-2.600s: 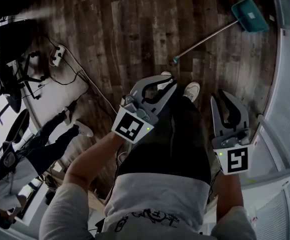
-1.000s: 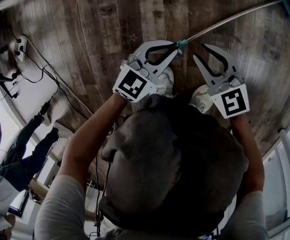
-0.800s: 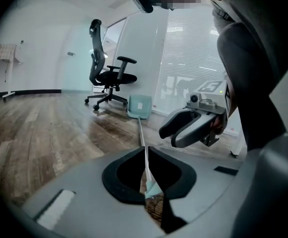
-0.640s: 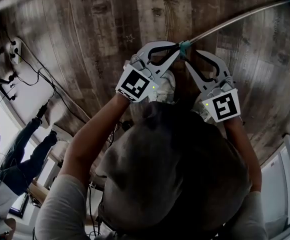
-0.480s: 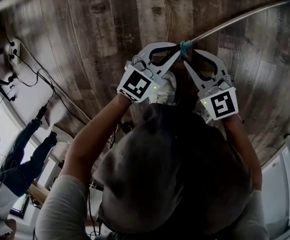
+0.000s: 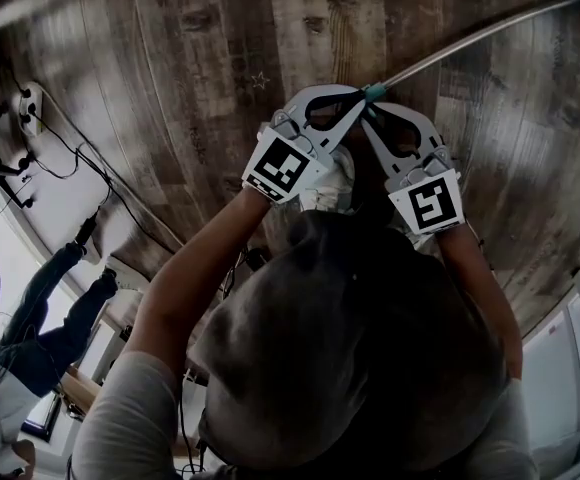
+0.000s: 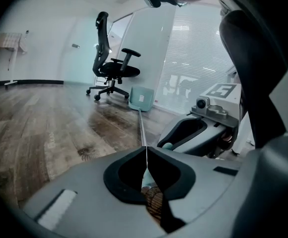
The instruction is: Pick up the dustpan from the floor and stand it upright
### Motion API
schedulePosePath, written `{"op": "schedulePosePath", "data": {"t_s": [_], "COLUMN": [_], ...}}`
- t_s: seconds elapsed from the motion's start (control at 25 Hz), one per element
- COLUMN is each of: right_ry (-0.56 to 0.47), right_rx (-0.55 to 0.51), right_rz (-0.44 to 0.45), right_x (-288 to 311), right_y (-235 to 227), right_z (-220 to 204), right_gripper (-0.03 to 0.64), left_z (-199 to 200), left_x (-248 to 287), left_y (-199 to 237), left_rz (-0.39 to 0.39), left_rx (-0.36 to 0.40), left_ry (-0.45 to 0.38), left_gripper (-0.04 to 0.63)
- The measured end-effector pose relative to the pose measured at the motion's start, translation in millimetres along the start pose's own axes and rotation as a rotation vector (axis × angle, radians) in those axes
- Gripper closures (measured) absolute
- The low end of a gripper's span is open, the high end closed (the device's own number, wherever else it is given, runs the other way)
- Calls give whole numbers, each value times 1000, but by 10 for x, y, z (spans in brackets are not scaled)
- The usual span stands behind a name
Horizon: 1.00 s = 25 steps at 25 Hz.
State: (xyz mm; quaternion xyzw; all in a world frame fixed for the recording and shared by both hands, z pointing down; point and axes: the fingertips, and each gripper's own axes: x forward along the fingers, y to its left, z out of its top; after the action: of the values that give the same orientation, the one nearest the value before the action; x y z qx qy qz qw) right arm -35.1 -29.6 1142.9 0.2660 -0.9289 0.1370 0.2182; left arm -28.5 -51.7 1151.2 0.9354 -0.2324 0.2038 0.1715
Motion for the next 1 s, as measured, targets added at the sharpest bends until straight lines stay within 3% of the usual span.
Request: {"op": "schedulePosePath", "data": {"t_s": [0.4,1.0], "right_ry": [-35,-111], "right_rx": [-56,99], "right_rz": [21,-60], "right_x": [-327,-1060], "right_y": [-40,-282], "right_z": [588,1949], "right_gripper": [565,565], "left_z": [385,1860], "left_x": [-220,-646], "left_y": [-117,-276], "left_rz": [4,-15], "left_rx": [-8,11], "left_ry": [1,-55], "left_gripper": [590,590]}}
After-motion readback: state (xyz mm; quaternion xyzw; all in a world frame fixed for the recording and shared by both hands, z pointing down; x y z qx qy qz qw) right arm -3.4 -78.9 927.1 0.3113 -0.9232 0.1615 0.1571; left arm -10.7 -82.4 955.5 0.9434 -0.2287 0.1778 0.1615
